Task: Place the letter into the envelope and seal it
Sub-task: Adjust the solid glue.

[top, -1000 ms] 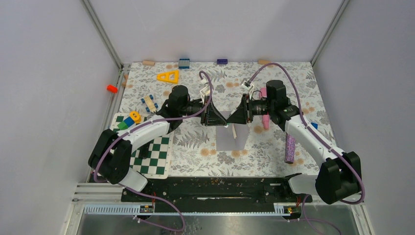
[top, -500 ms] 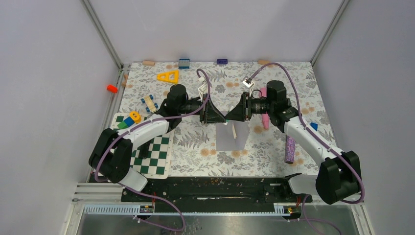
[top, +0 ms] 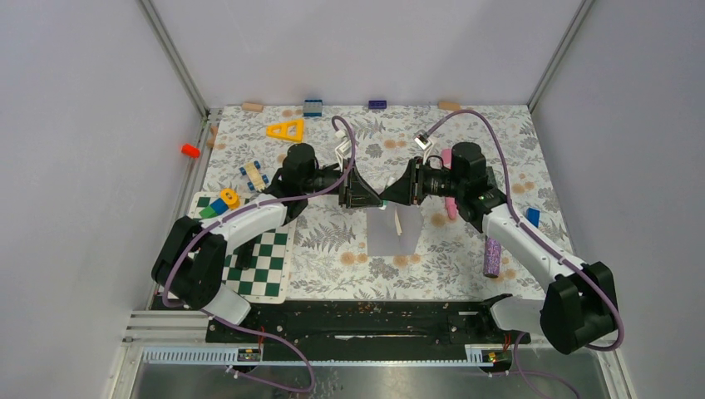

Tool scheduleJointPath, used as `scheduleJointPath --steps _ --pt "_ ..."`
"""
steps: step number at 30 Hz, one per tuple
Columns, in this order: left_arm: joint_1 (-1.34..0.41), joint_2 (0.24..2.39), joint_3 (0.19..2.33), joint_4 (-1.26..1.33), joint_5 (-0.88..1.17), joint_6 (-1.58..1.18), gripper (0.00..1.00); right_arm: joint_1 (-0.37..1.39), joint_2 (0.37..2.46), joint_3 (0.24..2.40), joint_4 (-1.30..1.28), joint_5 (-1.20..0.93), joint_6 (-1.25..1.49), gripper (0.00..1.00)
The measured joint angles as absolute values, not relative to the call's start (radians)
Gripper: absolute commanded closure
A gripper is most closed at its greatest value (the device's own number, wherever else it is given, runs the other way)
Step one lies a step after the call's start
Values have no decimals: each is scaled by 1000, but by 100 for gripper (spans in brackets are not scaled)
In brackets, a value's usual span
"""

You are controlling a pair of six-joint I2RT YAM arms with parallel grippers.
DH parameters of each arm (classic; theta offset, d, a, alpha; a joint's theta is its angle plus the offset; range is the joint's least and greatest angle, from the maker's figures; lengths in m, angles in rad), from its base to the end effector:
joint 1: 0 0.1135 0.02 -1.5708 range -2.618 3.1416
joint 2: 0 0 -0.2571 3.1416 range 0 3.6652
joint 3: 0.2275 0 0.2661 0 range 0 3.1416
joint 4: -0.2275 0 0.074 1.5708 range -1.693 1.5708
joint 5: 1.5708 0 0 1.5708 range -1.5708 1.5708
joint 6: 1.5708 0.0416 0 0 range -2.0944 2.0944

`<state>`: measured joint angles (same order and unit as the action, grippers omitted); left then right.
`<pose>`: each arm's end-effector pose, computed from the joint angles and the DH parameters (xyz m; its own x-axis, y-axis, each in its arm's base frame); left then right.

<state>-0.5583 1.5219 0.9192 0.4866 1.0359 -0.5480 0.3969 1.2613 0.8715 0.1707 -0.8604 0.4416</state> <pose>0.2775 -0.2155 0.2617 -0.6021 0.0630 -0.7959 0.7980 0.0146 -0.6025 0.2673 0.1462 0.2934 -0.5806 0.0588 -0.8120 -0.7592 0.3211 0.5661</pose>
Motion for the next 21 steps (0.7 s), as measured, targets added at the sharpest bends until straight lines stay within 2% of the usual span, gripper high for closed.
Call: scheduleJointPath --steps 7,9,12,14,17,21 --pt "-551 1535 906 541 1033 -602 86 418 1257 869 182 -799 462 89" --pt "-548 1541 905 553 1033 -617 75 419 1261 869 187 -788 464 89" --pt "-546 1542 897 572 1033 -631 44 425 1261 869 187 -777 458 90" --pt "-560 1542 894 575 1048 -642 29 448 1260 873 189 -761 424 90" --pt "-564 1542 890 584 1068 -651 21 468 1243 890 138 -760 350 90" --pt "-491 1525 889 613 1084 -670 19 483 1194 899 59 -769 233 90"
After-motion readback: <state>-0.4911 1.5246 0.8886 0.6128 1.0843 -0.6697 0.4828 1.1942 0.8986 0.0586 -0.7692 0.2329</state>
